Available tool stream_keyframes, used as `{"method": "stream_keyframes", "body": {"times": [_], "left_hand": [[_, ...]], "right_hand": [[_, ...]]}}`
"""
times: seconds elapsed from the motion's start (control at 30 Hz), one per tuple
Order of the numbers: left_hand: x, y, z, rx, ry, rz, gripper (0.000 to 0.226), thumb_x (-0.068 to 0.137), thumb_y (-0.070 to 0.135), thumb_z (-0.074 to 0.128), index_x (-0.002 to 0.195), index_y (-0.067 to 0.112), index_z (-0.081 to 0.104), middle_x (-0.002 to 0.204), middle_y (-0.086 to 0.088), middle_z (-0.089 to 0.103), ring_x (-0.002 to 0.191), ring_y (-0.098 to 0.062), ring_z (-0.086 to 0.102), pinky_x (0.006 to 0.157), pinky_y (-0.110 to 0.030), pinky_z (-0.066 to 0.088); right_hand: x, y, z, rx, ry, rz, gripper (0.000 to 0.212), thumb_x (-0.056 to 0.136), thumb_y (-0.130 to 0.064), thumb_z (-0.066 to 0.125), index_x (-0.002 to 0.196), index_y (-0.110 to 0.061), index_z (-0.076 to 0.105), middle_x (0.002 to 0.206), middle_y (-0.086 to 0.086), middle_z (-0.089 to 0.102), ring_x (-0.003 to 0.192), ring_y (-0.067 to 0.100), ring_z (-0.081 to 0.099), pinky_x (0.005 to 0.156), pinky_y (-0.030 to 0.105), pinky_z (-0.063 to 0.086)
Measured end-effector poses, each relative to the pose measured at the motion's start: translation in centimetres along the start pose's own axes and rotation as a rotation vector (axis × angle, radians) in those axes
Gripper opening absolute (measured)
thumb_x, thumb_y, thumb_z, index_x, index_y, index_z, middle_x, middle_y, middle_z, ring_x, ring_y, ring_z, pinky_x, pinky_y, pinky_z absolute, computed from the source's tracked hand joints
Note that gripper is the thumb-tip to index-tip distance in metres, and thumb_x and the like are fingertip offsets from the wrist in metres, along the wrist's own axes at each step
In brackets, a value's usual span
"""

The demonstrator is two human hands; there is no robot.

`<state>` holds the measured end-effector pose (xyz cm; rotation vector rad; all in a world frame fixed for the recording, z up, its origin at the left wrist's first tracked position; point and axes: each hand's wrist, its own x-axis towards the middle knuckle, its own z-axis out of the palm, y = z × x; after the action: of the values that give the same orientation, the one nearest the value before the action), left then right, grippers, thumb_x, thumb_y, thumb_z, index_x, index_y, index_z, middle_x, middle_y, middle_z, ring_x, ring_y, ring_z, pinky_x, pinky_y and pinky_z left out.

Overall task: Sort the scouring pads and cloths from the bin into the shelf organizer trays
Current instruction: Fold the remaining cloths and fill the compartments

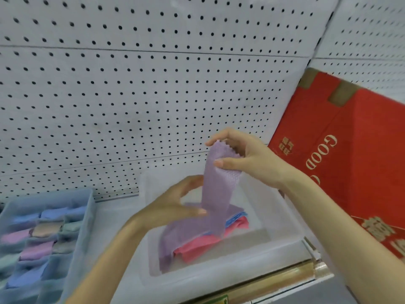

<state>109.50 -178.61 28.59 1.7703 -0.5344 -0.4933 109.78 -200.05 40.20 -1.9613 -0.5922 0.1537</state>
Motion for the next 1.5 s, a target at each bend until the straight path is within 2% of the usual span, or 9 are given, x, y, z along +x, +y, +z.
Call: {"method": "stream_keyframes", "body": {"times": [0.1, 0.17, 0.4, 0.53, 0.83, 1.0, 1.17, 1.37, 1.5], "left_hand": [[2.3, 4.1, 2.3, -0.241, -0.029, 0.128, 0.074, 0.068, 0.020, 0.074, 0.136, 0.018, 0.044, 0.134, -0.003, 0.060, 0.126, -0.019, 0.055, 0.103, -0.045, 0.044], [3.1, 5.6, 3.2, -0.318, -0.061, 0.163, 0.065, 0.067, 0.021, 0.074, 0.127, 0.014, 0.049, 0.119, -0.010, 0.068, 0.114, -0.029, 0.063, 0.097, -0.055, 0.048], [4.1, 6.4, 3.9, -0.312, 0.046, 0.148, 0.050, 0.055, 0.021, 0.080, 0.099, 0.012, 0.058, 0.079, 0.000, 0.074, 0.080, -0.019, 0.071, 0.071, -0.027, 0.054], [4.1, 6.6, 4.2, -0.231, 0.157, 0.122, 0.034, 0.067, 0.001, 0.081, 0.094, 0.012, 0.062, 0.088, -0.005, 0.076, 0.083, -0.020, 0.072, 0.071, -0.031, 0.058], [4.0, 5.3, 5.5, -0.327, 0.124, -0.044, 0.035, 0.089, 0.028, 0.063, 0.113, 0.002, 0.063, 0.116, -0.022, 0.067, 0.111, -0.042, 0.061, 0.098, -0.066, 0.040], [3.1, 4.1, 6.7, -0.732, 0.117, -0.108, 0.027, 0.096, 0.006, 0.045, 0.115, 0.001, 0.062, 0.113, -0.019, 0.069, 0.103, -0.028, 0.068, 0.087, -0.034, 0.056], [2.9, 2.0, 5.8, -1.070, 0.215, -0.092, 0.032, 0.088, 0.005, 0.048, 0.109, -0.002, 0.071, 0.112, -0.020, 0.069, 0.100, -0.028, 0.069, 0.081, -0.034, 0.057], [3.0, 1.1, 5.8, -1.101, 0.331, -0.039, 0.026, 0.090, 0.007, 0.051, 0.106, -0.001, 0.070, 0.106, -0.016, 0.071, 0.097, -0.023, 0.069, 0.079, -0.029, 0.056], [2.9, 0.8, 5.8, -1.082, 0.424, 0.004, 0.029, 0.086, 0.010, 0.058, 0.113, 0.001, 0.066, 0.111, -0.014, 0.070, 0.102, -0.021, 0.068, 0.086, -0.030, 0.055]], "right_hand": [[1.0, -1.6, -0.6, -0.046, -0.032, -0.009, 0.029, 0.087, -0.002, 0.066, 0.112, -0.017, 0.061, 0.079, -0.022, 0.061, 0.071, 0.000, 0.054, 0.064, 0.016, 0.042], [1.4, -2.1, -1.3, -0.116, 0.019, -0.029, 0.029, 0.087, -0.007, 0.068, 0.113, -0.019, 0.061, 0.074, -0.010, 0.059, 0.065, 0.008, 0.048, 0.061, 0.022, 0.040], [1.5, -3.5, -3.4, -0.290, 0.084, -0.087, 0.037, 0.083, -0.012, 0.074, 0.117, -0.015, 0.060, 0.056, -0.014, 0.036, 0.051, 0.004, 0.032, 0.051, 0.011, 0.029], [1.5, -3.3, -4.0, -0.314, 0.117, -0.100, 0.038, 0.082, -0.016, 0.075, 0.116, -0.019, 0.061, 0.063, -0.001, 0.041, 0.053, 0.005, 0.033, 0.053, 0.014, 0.030], [2.4, 0.2, -3.1, -0.461, 0.408, -0.011, 0.029, 0.080, -0.034, 0.075, 0.103, -0.022, 0.064, 0.070, -0.007, 0.051, 0.059, -0.006, 0.046, 0.060, 0.007, 0.035], [1.7, 4.7, -2.1, -0.307, 0.557, 0.228, 0.043, 0.085, -0.053, 0.062, 0.117, -0.025, 0.056, 0.094, -0.005, 0.056, 0.076, 0.001, 0.053, 0.070, 0.021, 0.043], [-2.0, 9.2, 1.4, 0.251, 0.433, 0.526, 0.045, 0.093, -0.052, 0.046, 0.114, -0.013, 0.058, 0.097, 0.009, 0.066, 0.082, 0.019, 0.064, 0.076, 0.029, 0.052], [-3.5, 11.1, 6.2, 0.210, 0.302, 0.490, 0.078, 0.077, -0.074, 0.039, 0.100, -0.002, 0.059, 0.099, 0.021, 0.063, 0.092, 0.030, 0.060, 0.089, 0.046, 0.046], [-3.7, 10.6, 8.1, 0.072, 0.300, 0.356, 0.047, 0.093, -0.055, 0.041, 0.078, -0.011, 0.042, 0.065, 0.002, 0.043, 0.064, 0.012, 0.042, 0.062, 0.031, 0.034]]}}
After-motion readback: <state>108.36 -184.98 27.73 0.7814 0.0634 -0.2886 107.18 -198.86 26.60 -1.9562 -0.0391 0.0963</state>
